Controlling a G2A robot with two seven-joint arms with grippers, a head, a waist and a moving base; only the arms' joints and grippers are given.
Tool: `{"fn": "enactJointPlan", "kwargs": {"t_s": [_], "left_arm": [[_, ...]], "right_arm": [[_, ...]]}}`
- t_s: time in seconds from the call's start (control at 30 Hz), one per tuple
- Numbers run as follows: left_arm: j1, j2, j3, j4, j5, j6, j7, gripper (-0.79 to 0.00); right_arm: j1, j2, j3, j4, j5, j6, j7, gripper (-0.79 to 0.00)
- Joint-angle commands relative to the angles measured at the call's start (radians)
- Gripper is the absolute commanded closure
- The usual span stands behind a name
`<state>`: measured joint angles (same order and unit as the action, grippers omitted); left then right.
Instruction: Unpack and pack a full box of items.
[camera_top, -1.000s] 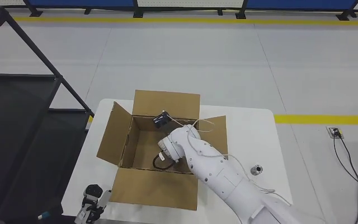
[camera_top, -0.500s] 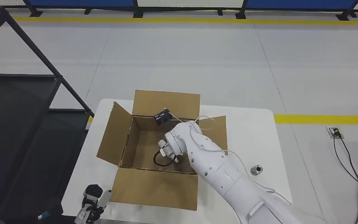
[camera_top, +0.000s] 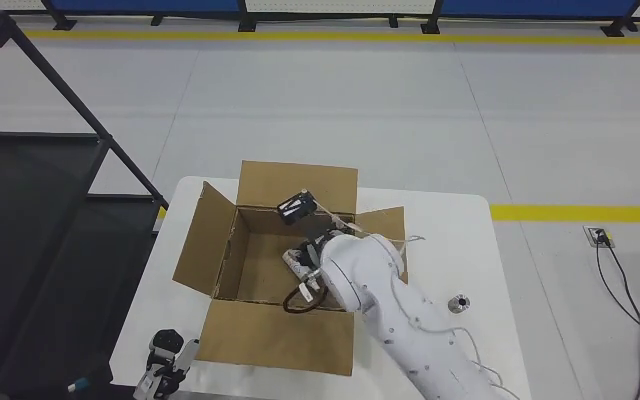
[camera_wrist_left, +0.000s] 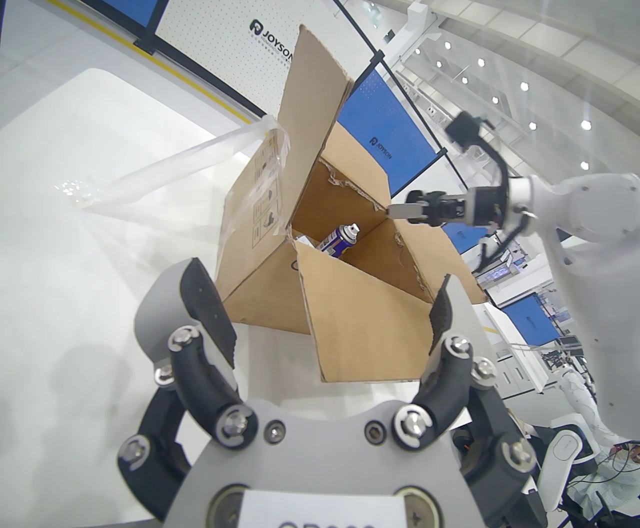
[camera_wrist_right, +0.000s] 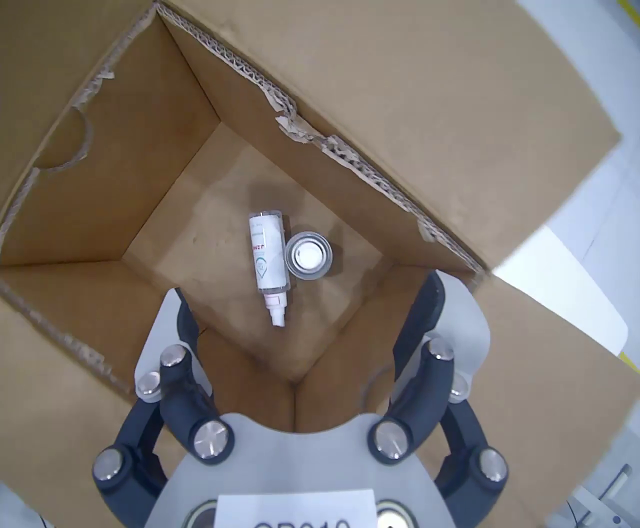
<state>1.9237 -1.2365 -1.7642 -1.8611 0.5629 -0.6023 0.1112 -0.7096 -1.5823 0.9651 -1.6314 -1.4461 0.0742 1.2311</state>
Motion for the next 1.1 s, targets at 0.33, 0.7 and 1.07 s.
{"fn": "enactJointPlan", "kwargs": {"t_s": [0.33,0.7,1.07], "left_arm": [[0.0,0.0,0.0,0.0,0.0,0.0,0.0,-0.785],[0.0,0.0,0.0,0.0,0.0,0.0,0.0,-0.785],[0.0,0.0,0.0,0.0,0.0,0.0,0.0,-0.785]], "right_arm": [[-0.415,0.091,0.631,-0.443,-0.031,-0.157,-0.056,-0.785],[-0.342,0.133,0.827,0.005,-0.03,-0.259,0.002,-0.785],[-0.423,0.152,0.822,0.026,0.047,-0.356,-0.026,-0.785]]}}
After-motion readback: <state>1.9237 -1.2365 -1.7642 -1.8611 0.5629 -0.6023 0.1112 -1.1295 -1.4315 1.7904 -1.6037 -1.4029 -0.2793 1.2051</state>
